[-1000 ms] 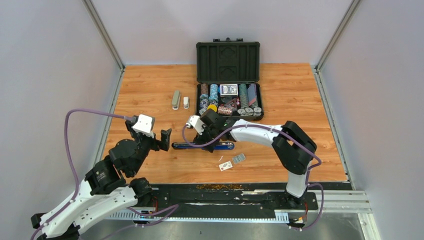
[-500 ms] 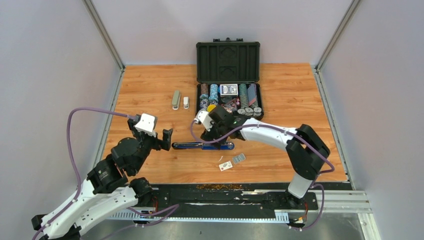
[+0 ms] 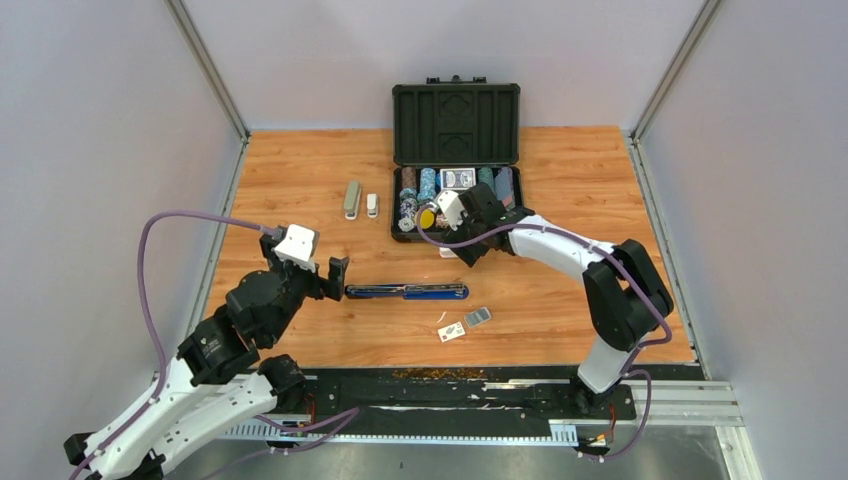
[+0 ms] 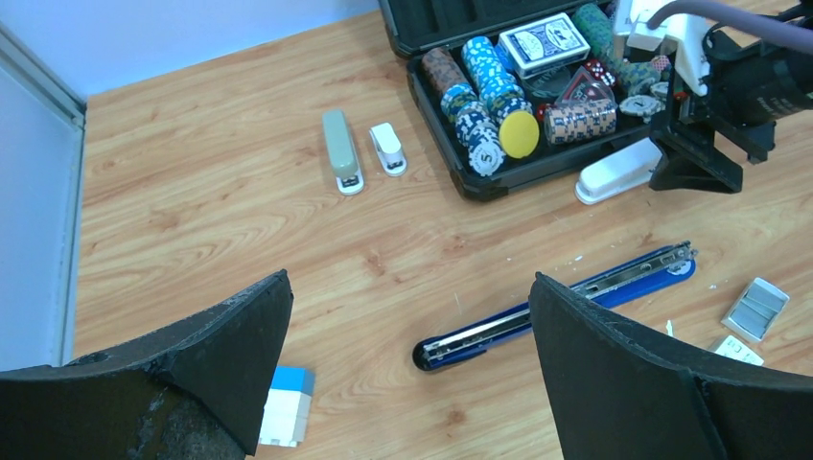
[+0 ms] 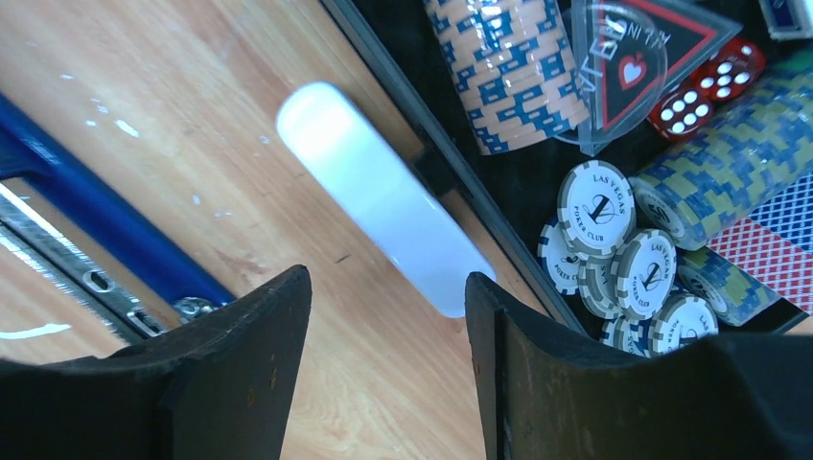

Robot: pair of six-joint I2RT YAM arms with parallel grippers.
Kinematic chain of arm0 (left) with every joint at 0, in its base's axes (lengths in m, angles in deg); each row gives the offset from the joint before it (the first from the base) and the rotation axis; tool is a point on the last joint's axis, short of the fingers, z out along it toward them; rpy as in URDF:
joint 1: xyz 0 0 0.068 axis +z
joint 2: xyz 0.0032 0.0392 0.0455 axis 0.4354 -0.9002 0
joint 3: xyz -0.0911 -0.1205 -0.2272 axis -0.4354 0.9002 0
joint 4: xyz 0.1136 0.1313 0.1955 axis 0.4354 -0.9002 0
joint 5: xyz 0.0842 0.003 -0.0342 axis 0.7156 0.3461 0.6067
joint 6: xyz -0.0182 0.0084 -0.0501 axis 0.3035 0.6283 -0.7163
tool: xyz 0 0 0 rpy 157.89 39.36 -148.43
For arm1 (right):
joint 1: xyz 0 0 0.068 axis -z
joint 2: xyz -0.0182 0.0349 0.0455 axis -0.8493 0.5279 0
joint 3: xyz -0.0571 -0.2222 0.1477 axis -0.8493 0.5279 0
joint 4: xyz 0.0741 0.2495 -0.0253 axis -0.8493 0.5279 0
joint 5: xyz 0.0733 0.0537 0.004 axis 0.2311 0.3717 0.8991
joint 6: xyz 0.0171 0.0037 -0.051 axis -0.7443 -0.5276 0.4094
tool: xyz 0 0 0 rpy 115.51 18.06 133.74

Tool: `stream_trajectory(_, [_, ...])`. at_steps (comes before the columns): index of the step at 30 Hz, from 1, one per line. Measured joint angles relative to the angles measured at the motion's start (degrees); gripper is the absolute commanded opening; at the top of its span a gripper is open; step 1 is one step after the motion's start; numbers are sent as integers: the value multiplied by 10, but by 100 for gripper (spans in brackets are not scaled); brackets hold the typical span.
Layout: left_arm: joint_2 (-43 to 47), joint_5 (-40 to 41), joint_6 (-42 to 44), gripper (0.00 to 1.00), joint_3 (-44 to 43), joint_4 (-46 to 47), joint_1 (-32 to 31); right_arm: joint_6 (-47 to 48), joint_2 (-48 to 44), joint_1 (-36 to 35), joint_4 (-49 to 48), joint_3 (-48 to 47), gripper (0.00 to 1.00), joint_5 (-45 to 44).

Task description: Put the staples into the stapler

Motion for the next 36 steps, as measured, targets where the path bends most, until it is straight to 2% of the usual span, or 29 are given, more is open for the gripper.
stream_trajectory(11, [-4,-23,0,100,0,0,8,24,37,11,-20,-6,55,-14])
stream_trajectory(23, [-7,-43,0,100,0,6,12,21,25,5,11,-6,50,31])
stream_trajectory(32, [-16,-60,0,100,0,9,15,9,17,-7,19,11,29,40])
stream_trajectory(36, [-19,-64,0,100,0,9,16,3,17,-7,19,11,10,38])
